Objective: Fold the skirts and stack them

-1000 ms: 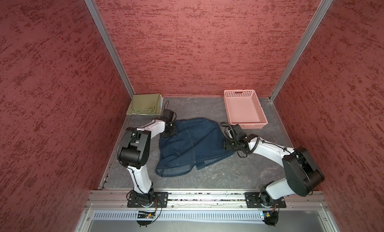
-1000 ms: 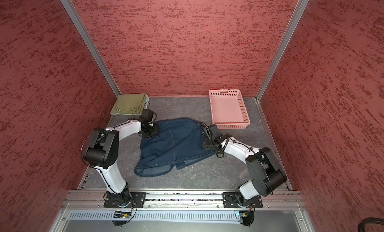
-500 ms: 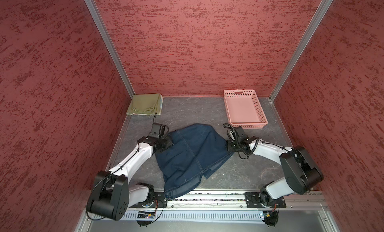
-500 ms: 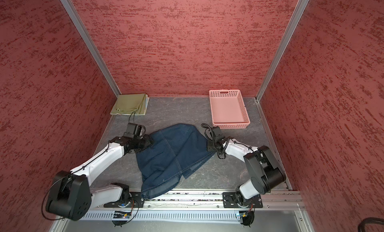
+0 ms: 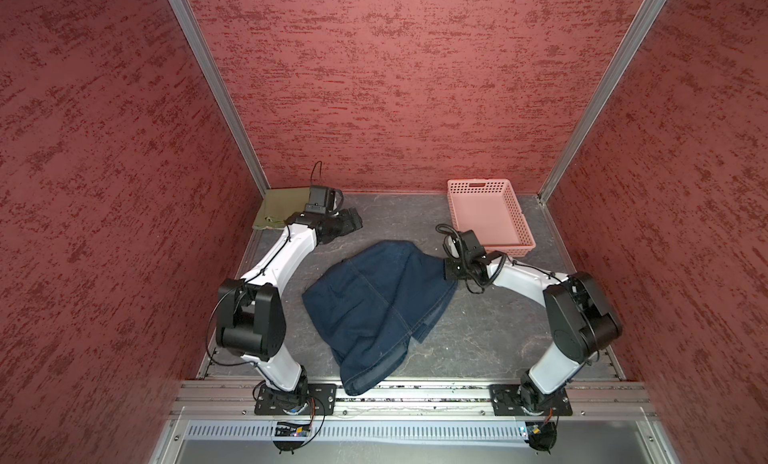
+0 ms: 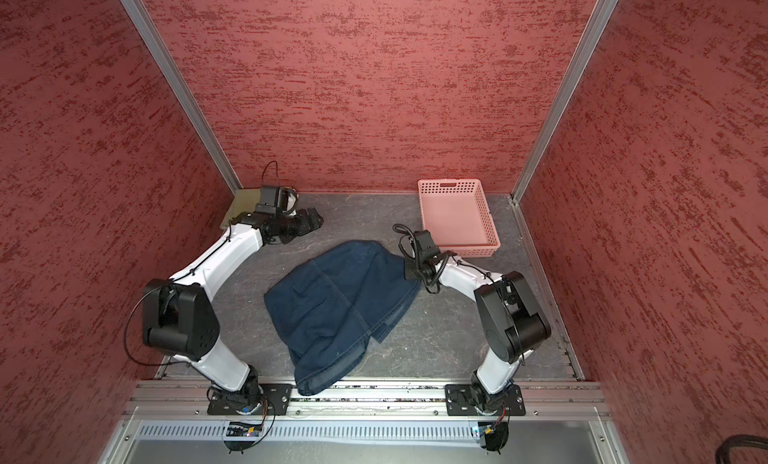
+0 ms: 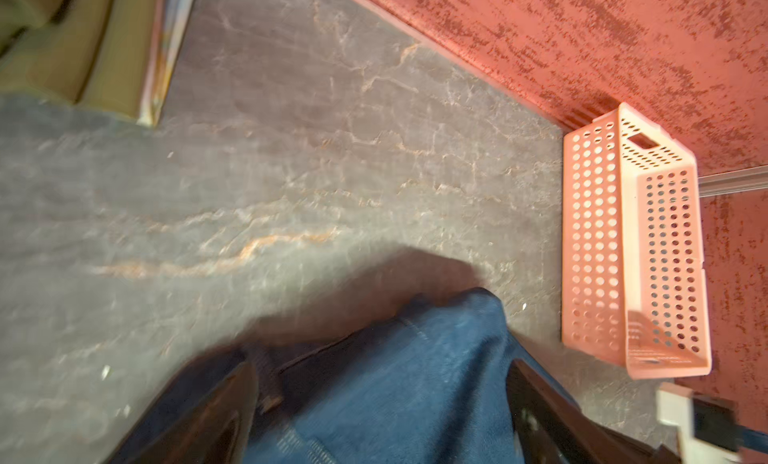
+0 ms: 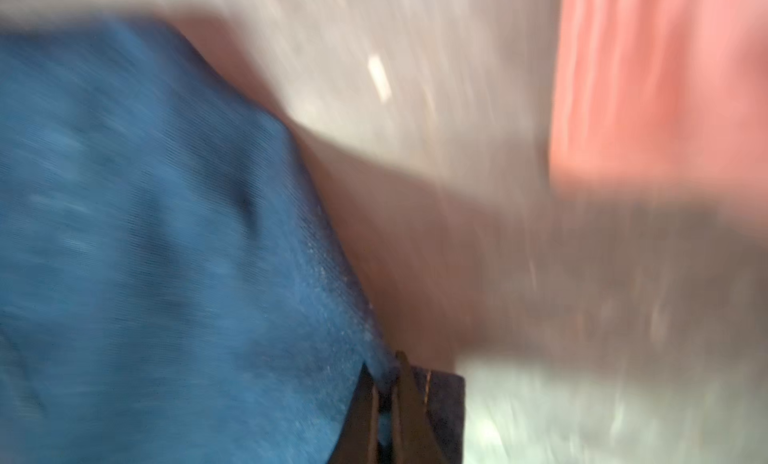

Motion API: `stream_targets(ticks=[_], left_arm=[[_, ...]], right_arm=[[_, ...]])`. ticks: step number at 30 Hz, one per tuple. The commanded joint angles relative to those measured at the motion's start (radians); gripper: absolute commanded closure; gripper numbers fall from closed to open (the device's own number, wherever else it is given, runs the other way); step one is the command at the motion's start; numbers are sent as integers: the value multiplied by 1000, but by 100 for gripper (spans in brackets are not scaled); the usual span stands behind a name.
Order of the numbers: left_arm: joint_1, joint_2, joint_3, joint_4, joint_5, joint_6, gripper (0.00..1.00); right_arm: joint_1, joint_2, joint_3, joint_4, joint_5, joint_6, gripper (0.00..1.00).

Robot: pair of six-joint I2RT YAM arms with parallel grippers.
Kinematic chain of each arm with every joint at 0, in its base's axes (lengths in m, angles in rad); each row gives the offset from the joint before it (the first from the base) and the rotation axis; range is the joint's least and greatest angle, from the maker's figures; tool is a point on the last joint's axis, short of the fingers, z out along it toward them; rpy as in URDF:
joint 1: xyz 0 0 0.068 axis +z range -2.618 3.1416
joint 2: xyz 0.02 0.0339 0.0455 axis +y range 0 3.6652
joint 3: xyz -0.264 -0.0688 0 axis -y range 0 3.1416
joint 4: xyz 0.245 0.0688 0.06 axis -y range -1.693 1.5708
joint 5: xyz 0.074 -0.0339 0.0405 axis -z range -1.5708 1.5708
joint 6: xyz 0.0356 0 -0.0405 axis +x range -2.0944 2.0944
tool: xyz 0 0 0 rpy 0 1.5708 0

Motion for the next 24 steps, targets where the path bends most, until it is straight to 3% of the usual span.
stream_targets(ticks=[1,6,11,14,18,24], left_arm=[[31,53,119,-52,52,59,6],[91,79,193,-49,76,51,5],[127,36,183,-26,82,29,5],[138,-7,149,-15,76,23,5],[159,-73,63,21,74,3,5],[196,-148,-70,86,77,-33,6]], right_arm=[[0,-9,149,88,28,-91,100],[2,-51,360,165,1,-215,100],[22,-14,630,152,-54,-324,100],[50,-31,693,161,-90,-344,100],[104,-139,565,200,-85,-345,100],[254,-332,82,227,-67,-253,100]])
